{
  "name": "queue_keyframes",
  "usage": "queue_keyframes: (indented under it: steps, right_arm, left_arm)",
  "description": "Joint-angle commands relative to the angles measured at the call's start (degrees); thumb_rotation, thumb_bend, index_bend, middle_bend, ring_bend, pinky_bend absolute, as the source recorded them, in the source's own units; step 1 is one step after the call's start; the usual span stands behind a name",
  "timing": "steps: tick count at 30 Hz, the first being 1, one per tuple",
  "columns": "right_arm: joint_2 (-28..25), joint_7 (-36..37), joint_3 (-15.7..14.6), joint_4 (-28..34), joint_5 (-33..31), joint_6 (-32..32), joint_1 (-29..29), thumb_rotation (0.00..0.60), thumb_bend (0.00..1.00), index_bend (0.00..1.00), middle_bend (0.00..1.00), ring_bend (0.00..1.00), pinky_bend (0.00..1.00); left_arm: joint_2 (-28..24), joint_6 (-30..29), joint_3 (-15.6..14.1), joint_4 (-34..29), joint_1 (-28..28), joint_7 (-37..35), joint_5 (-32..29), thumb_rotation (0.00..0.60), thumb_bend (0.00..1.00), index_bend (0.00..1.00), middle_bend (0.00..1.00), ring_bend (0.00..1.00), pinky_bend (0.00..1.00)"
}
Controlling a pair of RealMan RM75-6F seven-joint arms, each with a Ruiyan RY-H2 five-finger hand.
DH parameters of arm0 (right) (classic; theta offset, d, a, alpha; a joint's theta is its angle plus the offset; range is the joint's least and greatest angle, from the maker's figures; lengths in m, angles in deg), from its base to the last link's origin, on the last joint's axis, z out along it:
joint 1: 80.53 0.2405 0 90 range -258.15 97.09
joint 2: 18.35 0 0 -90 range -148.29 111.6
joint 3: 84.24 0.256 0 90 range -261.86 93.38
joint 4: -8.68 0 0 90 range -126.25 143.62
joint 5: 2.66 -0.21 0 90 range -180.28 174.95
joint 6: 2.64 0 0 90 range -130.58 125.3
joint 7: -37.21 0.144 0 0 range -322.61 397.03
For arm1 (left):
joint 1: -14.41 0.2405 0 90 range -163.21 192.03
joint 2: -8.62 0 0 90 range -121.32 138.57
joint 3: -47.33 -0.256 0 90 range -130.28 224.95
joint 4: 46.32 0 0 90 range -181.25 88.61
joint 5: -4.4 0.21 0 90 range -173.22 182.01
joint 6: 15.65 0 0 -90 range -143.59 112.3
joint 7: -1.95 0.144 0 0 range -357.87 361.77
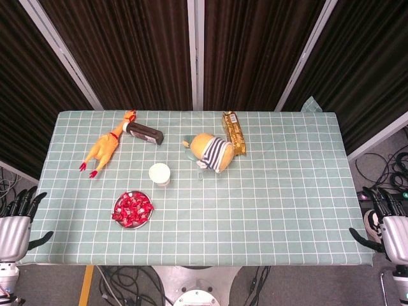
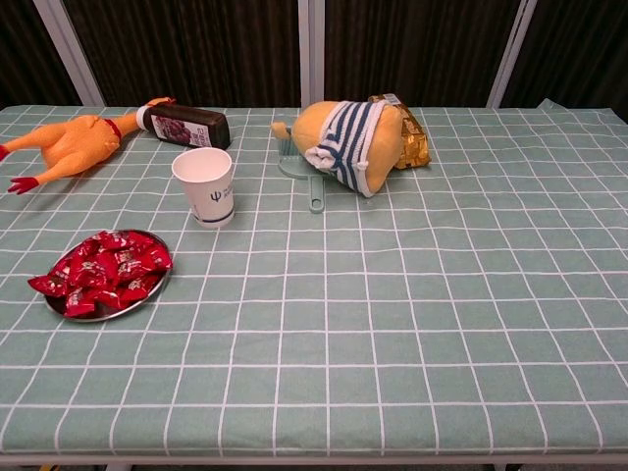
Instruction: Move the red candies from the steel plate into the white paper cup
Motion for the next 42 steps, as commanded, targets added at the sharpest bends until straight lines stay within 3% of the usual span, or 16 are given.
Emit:
queue_keyframes:
  steps: [1,10,16,23,28,35,42]
  right_arm:
    - [0.0,0.1,0.0,-0.1,0.0,0.0,0.0,0.6,0.12,0.08,0.19,0.05,0.14]
    - [-0.4,1.4,0.2,-0.4,0.1,0.4,-0.1,0.6,0.13,0.08,0.19,0.05,0.14]
    - [-0.6,1.2,0.5,-0.6,0.3,0.6,0.1,0.6,0.13,0.08,0.19,0.05,0.14]
    - [-1.0,0.4,0.8,-0.2,0.8,0.2,0.8,0.6,0.13,0.08,0.19,0.05,0.14]
    - [-1.4,0.0,1.1,0.4,0.4,-0.1,1.2,0.6,0.13,0.08,0.19,0.05,0.14]
    - [-2.0,-1.4,1.2,1.5,0.0,-1.0,1.6,0.6,0.13,0.08,0.19,0.05,0.14]
    - [-1.9,-1.7,1.2,1.7,-0.7,-1.7,1.8,0.6,0.13,0.08,0.19,0.05,0.13]
  left_arm:
    - [0.1,0.0,0.0,0.1,0.0,0.0,0.0,0.6,0.03,0.2,0.15,0.09,0.22]
    - [0.0,0.4,-0.1,-0.2,-0.1,-0.2,0.6,0.6,0.03,0.2,0.15,0.09,0.22]
    - [-1.2,3.1,0.0,-0.6,-3.1,-2.5,4.0,0.6,0.03,0.21,0.15,0.09,0.22]
    - [-2.9,12.6,-0.1,0.0,-12.3,-10.6,10.6,0.6,0.08,0.23,0.16,0.12,0.32]
    - [-0.4,19.7,0.2,1.6,-18.6,-11.8,12.8,0.6,0.14,0.26,0.19,0.13,0.32]
    - [4.6,31.3,-0.3,3.7,-25.8,-9.0,11.3,0.6,0.16,0.27,0.19,0.13,0.33]
    - [7.9,36.9,0.0,4.6,-29.1,-6.7,7.4,0.6,0.16,0.25,0.19,0.13,0.35]
